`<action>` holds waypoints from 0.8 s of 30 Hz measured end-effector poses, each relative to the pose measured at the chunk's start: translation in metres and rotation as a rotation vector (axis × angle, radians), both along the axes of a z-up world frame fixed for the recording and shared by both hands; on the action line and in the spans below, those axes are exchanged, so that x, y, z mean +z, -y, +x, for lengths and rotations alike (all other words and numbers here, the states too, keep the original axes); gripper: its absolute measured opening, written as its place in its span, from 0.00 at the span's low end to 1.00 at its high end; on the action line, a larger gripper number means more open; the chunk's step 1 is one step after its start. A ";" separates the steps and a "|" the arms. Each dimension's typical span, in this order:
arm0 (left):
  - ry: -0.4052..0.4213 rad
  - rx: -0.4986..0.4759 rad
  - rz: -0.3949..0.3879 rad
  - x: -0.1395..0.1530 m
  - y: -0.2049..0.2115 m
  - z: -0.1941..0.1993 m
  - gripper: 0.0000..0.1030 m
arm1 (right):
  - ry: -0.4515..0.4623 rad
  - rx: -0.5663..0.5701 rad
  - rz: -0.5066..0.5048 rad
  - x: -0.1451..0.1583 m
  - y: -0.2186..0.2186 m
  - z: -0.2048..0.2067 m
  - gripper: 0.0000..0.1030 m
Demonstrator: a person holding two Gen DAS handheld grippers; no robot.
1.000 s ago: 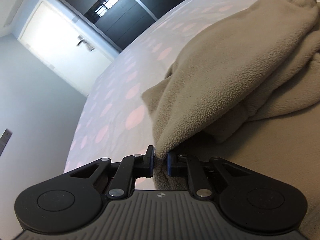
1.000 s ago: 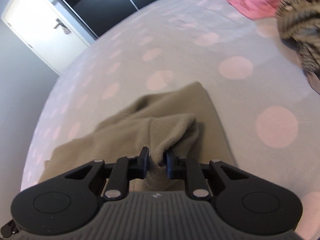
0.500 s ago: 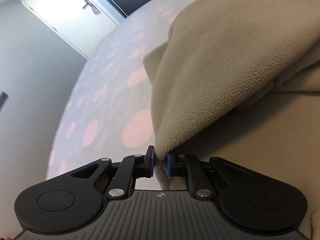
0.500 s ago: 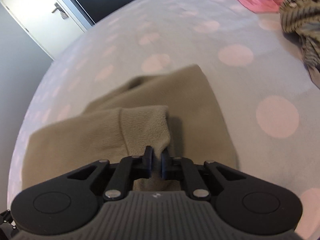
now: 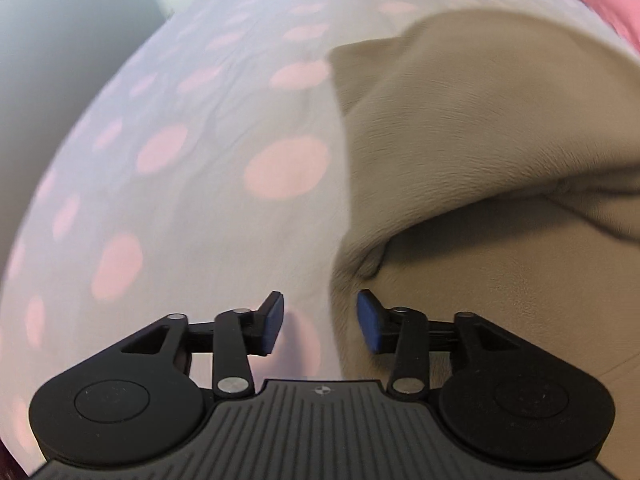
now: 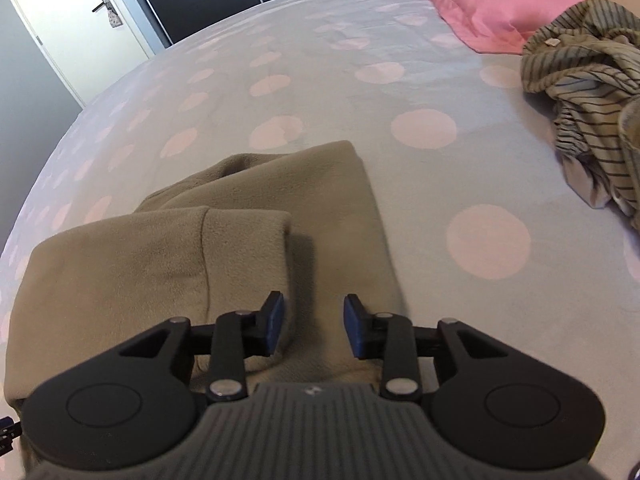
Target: Fold clothes
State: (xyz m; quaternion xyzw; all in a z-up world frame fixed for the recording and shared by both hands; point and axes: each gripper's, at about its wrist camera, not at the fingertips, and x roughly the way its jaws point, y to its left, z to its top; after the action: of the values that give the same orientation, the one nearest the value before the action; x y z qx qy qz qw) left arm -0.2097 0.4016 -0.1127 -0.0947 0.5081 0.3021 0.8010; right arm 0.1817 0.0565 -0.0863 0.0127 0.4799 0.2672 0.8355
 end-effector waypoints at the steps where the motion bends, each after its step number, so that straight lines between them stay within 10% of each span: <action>1: 0.015 0.024 -0.033 0.001 -0.006 -0.005 0.39 | -0.002 -0.001 -0.010 0.002 0.004 -0.002 0.38; 11: -0.018 0.028 -0.267 -0.004 0.005 -0.041 0.46 | -0.042 0.139 -0.134 -0.001 0.051 -0.051 0.53; 24: -0.167 -0.033 -0.337 -0.010 0.044 -0.067 0.49 | -0.213 0.193 -0.240 -0.041 0.119 -0.099 0.54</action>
State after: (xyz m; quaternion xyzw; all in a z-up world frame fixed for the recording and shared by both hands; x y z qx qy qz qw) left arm -0.2770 0.3573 -0.1227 -0.1939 0.6179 0.2063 0.7335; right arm 0.0823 -0.0622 -0.1269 -0.1050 0.5929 0.2842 0.7461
